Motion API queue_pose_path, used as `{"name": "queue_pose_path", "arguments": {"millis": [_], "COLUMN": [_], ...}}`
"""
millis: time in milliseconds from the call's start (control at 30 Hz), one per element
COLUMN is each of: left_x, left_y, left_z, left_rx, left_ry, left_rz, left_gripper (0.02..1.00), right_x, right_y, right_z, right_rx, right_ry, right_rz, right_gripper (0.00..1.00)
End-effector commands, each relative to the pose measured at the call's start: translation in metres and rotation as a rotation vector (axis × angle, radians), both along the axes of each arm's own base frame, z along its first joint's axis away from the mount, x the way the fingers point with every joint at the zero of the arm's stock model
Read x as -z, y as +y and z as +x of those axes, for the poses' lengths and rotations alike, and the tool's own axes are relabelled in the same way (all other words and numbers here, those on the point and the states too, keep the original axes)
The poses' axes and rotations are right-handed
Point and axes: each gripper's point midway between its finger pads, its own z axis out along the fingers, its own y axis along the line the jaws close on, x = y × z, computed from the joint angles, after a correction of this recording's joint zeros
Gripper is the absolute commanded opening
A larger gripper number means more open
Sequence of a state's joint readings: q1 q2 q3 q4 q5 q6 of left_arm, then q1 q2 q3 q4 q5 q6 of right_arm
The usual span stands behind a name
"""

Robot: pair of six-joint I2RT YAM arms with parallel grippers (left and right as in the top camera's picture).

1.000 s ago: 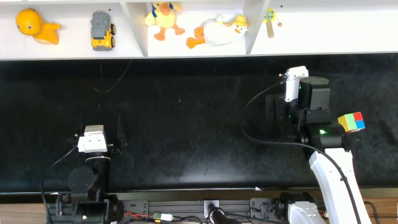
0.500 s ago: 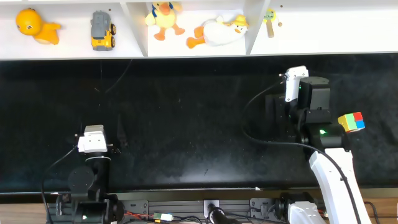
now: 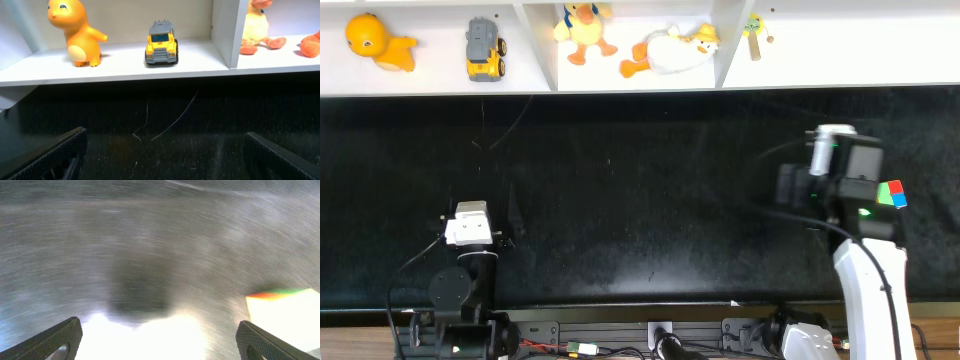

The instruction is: Store Toys

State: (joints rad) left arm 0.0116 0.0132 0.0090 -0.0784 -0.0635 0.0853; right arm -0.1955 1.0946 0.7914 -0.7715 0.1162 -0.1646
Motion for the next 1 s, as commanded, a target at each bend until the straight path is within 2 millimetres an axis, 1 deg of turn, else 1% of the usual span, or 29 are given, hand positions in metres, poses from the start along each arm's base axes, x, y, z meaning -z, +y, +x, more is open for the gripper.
{"name": "queue_pose_path", "arguments": {"millis": [33, 133, 267, 367, 467, 700, 900, 1000], "left_x": [-0.001, -0.001, -0.001, -0.001, -0.001, -0.001, -0.001, -0.001], "left_y": [-0.003, -0.003, -0.003, -0.003, -0.003, -0.003, -0.003, -0.003], "left_z": [0.000, 0.000, 0.000, 0.000, 0.000, 0.000, 0.000, 0.000], "left_rx": [0.014, 0.014, 0.014, 0.014, 0.014, 0.014, 0.014, 0.014], "left_ry": [-0.005, -0.006, -0.005, -0.005, -0.005, -0.006, -0.005, -0.005], "left_rz": [0.019, 0.019, 0.019, 0.019, 0.019, 0.019, 0.018, 0.019], "left_gripper": [0.998, 0.998, 0.998, 0.998, 0.998, 0.998, 0.998, 0.998], "right_x": [0.000, 0.002, 0.006, 0.008, 0.008, -0.001, -0.007, -0.008], "right_y": [-0.038, -0.055, -0.080, -0.091, -0.095, -0.110, -0.141, -0.149], "right_z": [-0.017, -0.027, -0.038, -0.045, -0.055, -0.075, -0.087, -0.088], "right_rx": [0.087, 0.079, 0.139, 0.146, 0.109, 0.038, 0.038, 0.007], "right_ry": [0.030, 0.069, 0.085, 0.091, 0.101, 0.092, 0.057, 0.040], "right_rz": [-0.062, -0.100, -0.095, -0.060, -0.015, 0.016, 0.016, 0.034], "right_gripper": [0.998, 0.996, 0.998, 0.998, 0.985, 0.998, 0.998, 0.996]}}
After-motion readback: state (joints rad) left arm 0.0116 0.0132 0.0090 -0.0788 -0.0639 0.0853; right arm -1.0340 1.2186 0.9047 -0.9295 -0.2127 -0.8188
